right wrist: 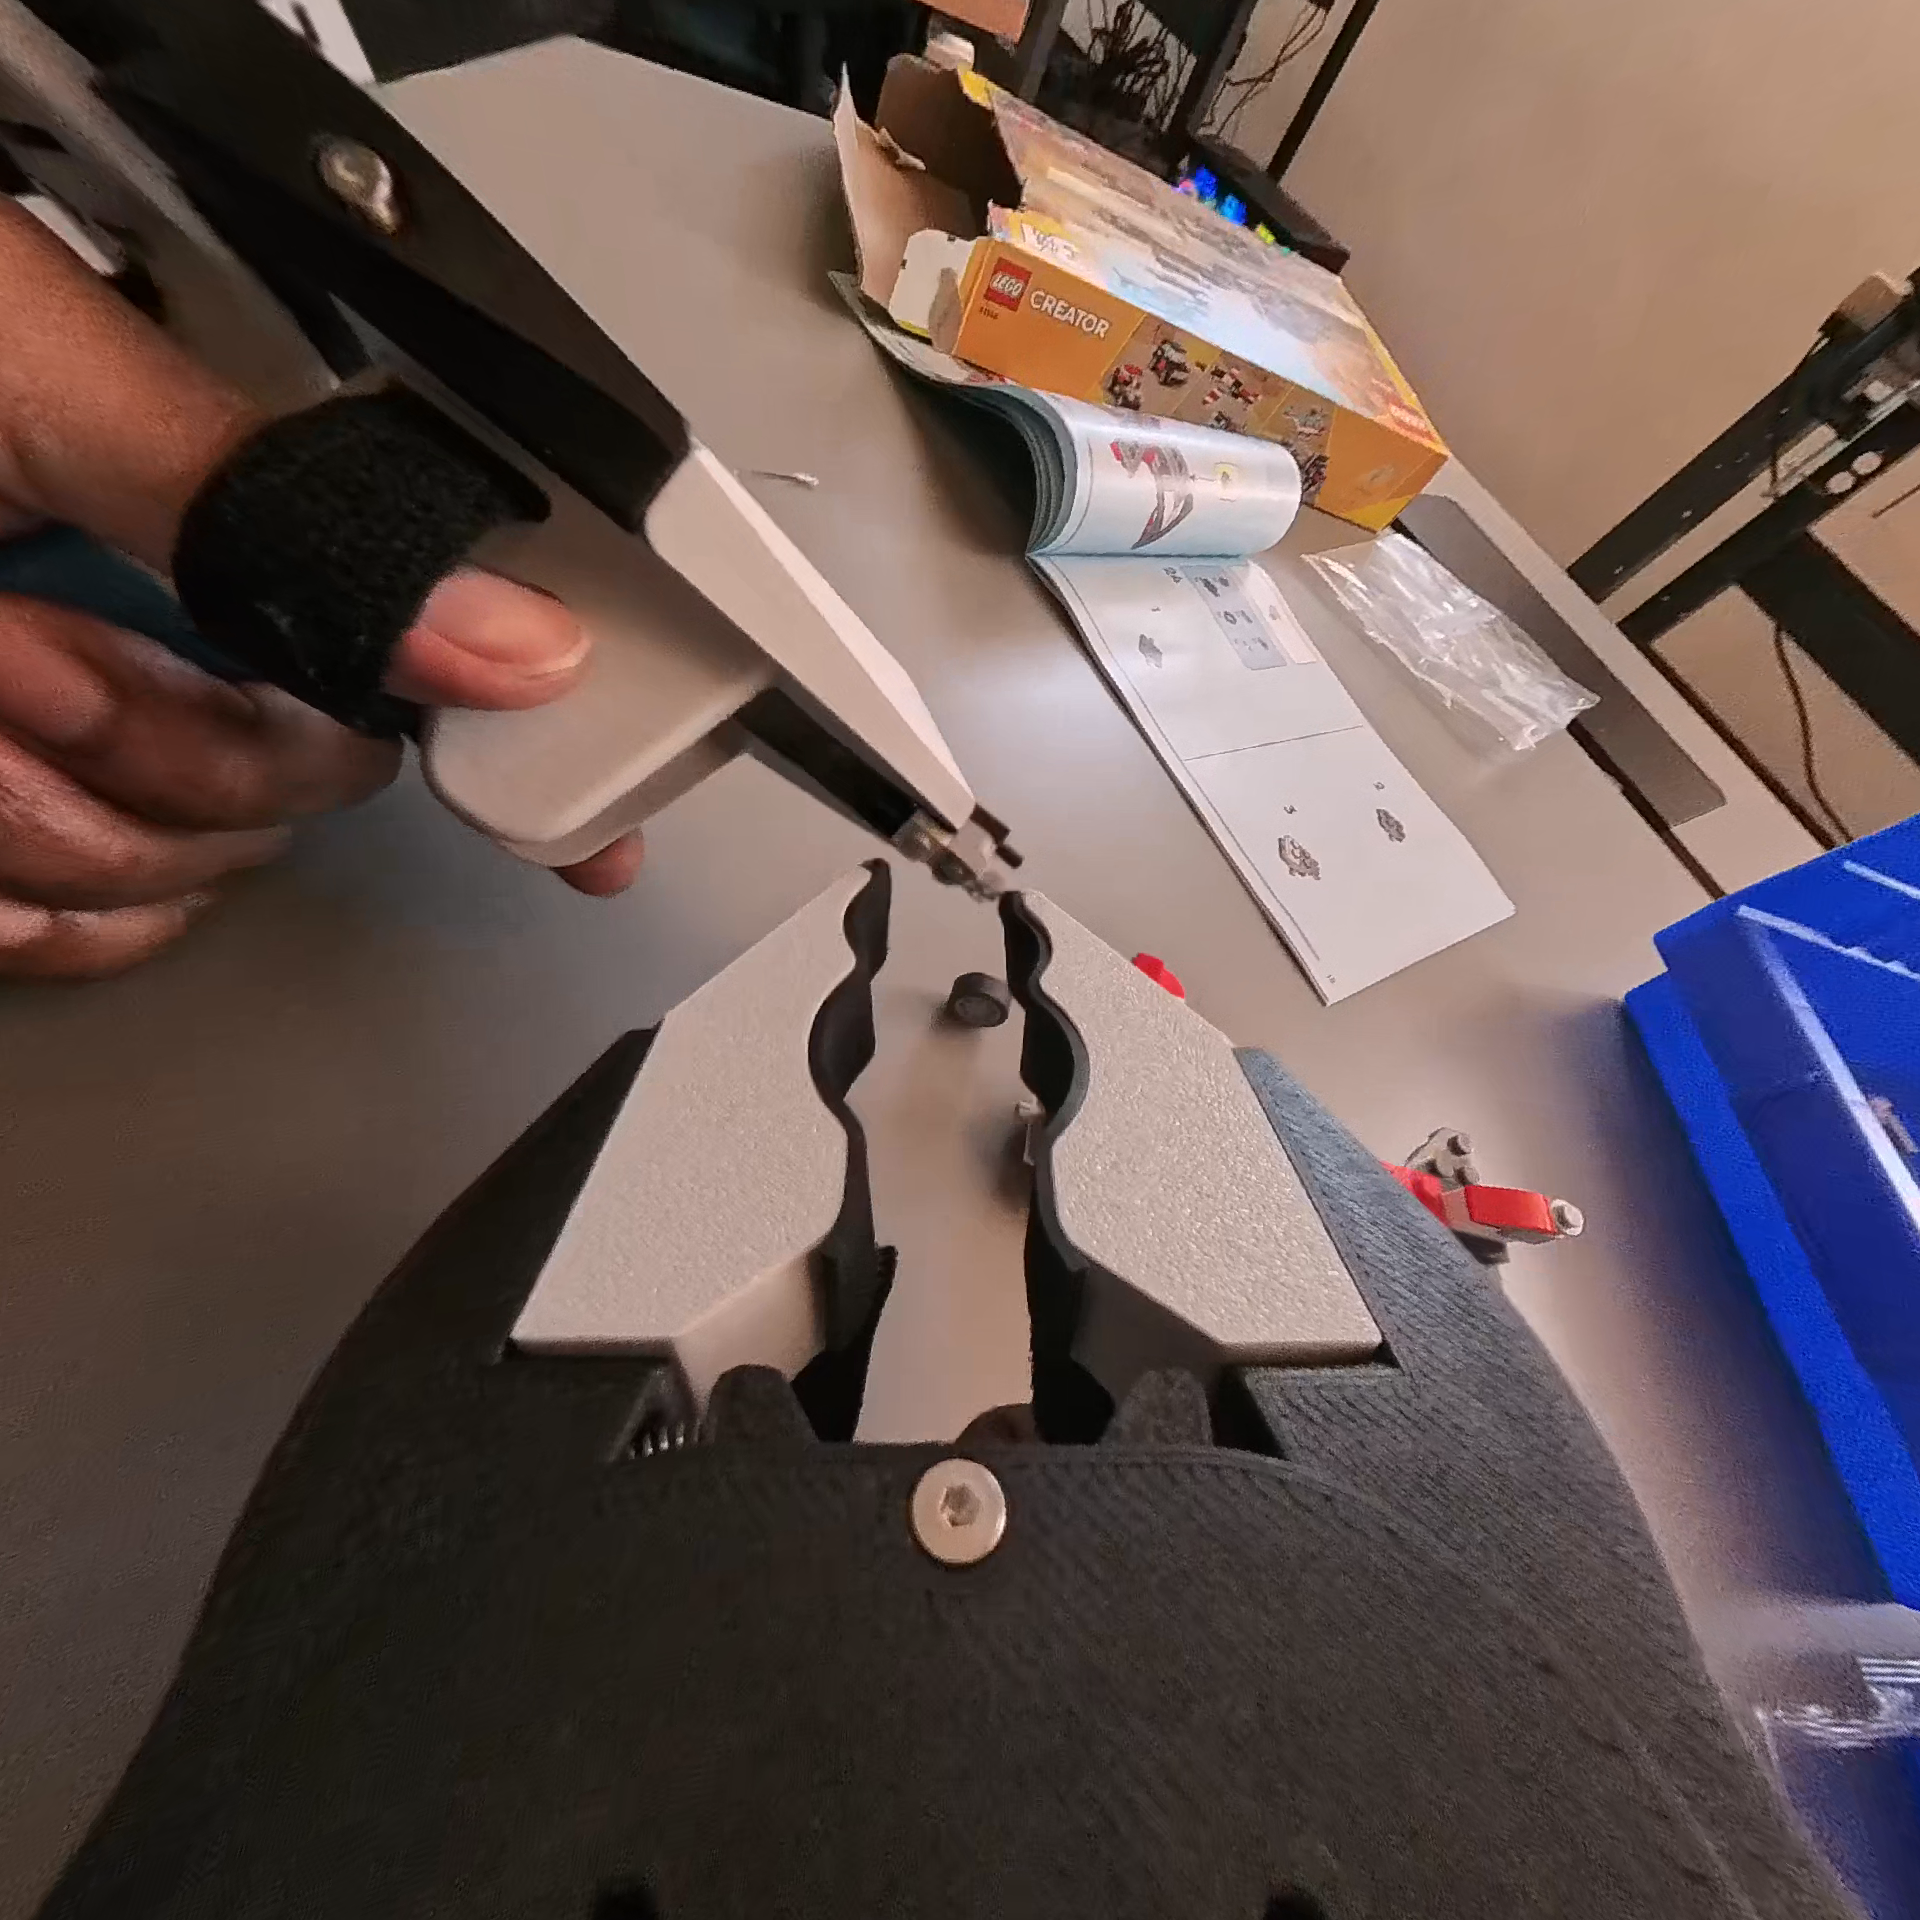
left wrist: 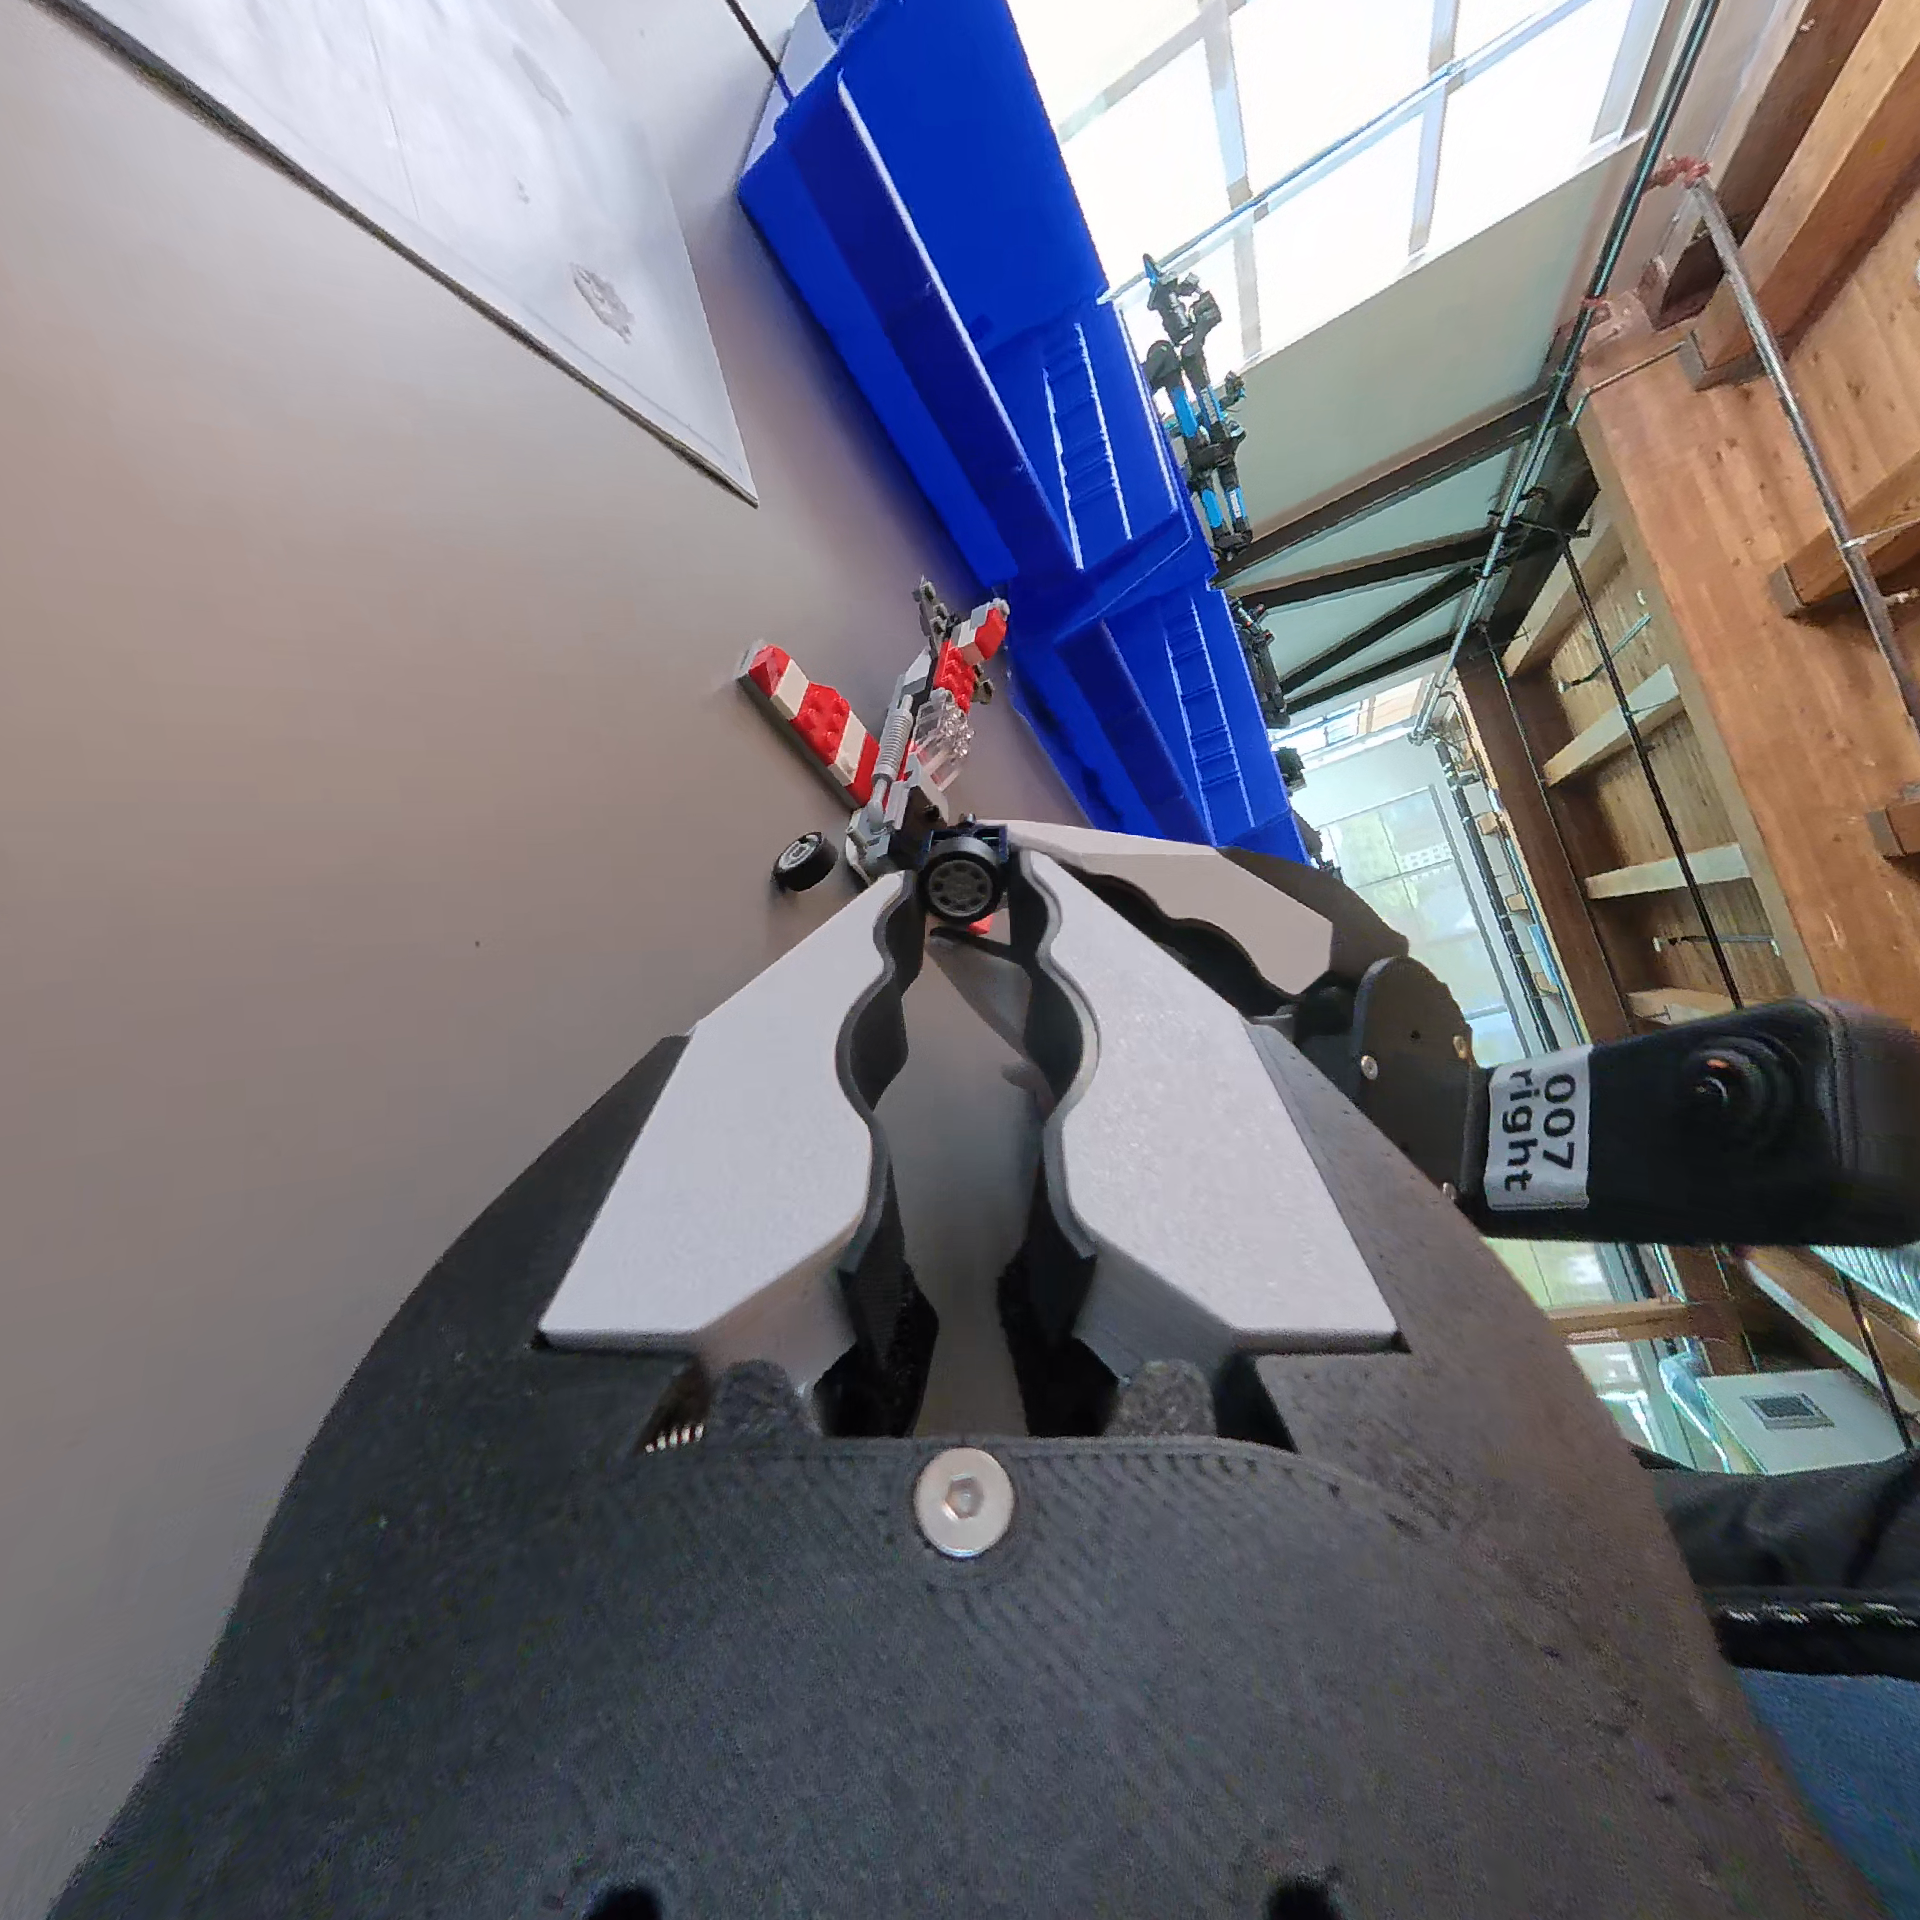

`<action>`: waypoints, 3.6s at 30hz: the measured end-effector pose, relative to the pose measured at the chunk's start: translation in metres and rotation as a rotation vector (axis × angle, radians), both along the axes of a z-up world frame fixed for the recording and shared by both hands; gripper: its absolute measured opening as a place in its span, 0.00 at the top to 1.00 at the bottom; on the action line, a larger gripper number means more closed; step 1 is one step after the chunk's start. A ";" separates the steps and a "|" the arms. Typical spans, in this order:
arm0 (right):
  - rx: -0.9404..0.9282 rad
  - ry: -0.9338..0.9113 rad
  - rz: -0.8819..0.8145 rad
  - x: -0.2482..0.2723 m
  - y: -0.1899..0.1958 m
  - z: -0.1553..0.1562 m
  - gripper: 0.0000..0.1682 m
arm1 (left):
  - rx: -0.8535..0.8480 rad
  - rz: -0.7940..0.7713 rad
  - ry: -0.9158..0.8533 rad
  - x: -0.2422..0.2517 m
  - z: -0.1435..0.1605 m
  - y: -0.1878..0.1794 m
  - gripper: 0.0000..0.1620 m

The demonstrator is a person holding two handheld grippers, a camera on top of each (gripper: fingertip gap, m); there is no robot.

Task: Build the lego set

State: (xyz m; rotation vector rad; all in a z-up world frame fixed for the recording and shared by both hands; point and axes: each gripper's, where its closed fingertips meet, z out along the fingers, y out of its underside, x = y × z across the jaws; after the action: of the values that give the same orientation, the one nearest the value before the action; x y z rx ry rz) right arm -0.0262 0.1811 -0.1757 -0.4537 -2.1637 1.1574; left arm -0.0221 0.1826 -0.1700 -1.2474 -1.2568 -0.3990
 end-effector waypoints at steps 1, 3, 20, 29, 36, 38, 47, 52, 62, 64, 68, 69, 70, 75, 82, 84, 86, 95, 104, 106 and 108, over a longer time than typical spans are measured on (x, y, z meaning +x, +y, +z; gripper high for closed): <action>0.012 -0.016 0.003 0.001 0.001 -0.003 0.87 | 0.003 0.000 0.006 0.000 0.001 0.000 0.89; 0.014 -0.006 0.009 0.001 0.001 -0.002 0.87 | 0.003 -0.010 0.002 0.001 0.001 0.001 0.89; 0.159 0.100 0.035 0.002 0.005 -0.009 0.91 | -0.123 -0.081 0.028 0.009 -0.007 0.006 0.89; 0.201 0.122 0.022 0.000 0.006 -0.015 0.92 | -0.140 -0.072 0.006 0.007 -0.013 0.006 0.89; 0.243 0.142 0.013 -0.002 0.006 -0.018 0.92 | -0.155 -0.062 -0.005 0.006 -0.016 0.005 0.88; 0.255 0.147 0.012 -0.002 0.006 -0.019 0.92 | -0.163 -0.061 -0.007 0.005 -0.017 0.005 0.88; 0.312 0.171 0.010 -0.003 0.007 -0.025 0.93 | -0.187 -0.059 -0.025 0.004 -0.022 0.005 0.88; 0.341 0.181 0.012 -0.003 0.007 -0.028 0.93 | -0.200 -0.060 -0.032 0.004 -0.024 0.005 0.88; 0.374 0.182 0.011 -0.004 0.008 -0.032 0.93 | -0.222 -0.056 -0.041 0.003 -0.027 0.005 0.88; 0.379 0.178 0.011 -0.004 0.008 -0.033 0.93 | -0.227 -0.054 -0.044 0.002 -0.028 0.005 0.88; 0.385 0.175 0.009 -0.005 0.008 -0.034 0.94 | -0.235 -0.051 -0.043 0.002 -0.029 0.005 0.88; 0.387 0.174 0.008 -0.005 0.008 -0.034 0.94 | -0.236 -0.051 -0.044 0.002 -0.029 0.005 0.88; 0.389 0.174 0.008 -0.005 0.008 -0.035 0.94 | -0.236 -0.051 -0.044 0.002 -0.029 0.005 0.88; 0.399 0.179 0.009 -0.005 0.008 -0.036 0.94 | -0.232 -0.048 -0.051 0.002 -0.030 0.005 0.88; 0.420 0.202 0.012 -0.005 0.007 -0.035 0.95 | -0.207 -0.042 -0.068 0.001 -0.029 0.004 0.88; 0.424 0.207 0.013 -0.005 0.006 -0.035 0.96 | -0.198 -0.040 -0.072 0.001 -0.029 0.004 0.88; 0.426 0.210 0.013 -0.005 0.006 -0.035 0.96 | -0.195 -0.039 -0.074 0.001 -0.029 0.003 0.88; 0.424 0.230 0.008 -0.006 0.006 -0.033 0.96 | -0.161 -0.038 -0.088 0.000 -0.027 0.003 0.88; 0.456 0.267 0.005 -0.006 0.005 -0.032 0.96 | -0.138 -0.036 -0.104 0.000 -0.027 0.002 0.88; 0.460 0.271 0.005 -0.006 0.005 -0.032 0.96 | -0.133 -0.037 -0.108 0.000 -0.027 0.002 0.88; 0.467 0.278 0.005 -0.007 0.005 -0.032 0.96 | -0.126 -0.037 -0.113 -0.001 -0.027 0.001 0.88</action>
State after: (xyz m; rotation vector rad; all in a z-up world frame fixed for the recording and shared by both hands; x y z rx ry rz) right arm -0.0328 0.1862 -0.2075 -0.0750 -2.0951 0.6375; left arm -0.0226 0.1839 -0.1972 -1.3724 -1.3741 -0.4277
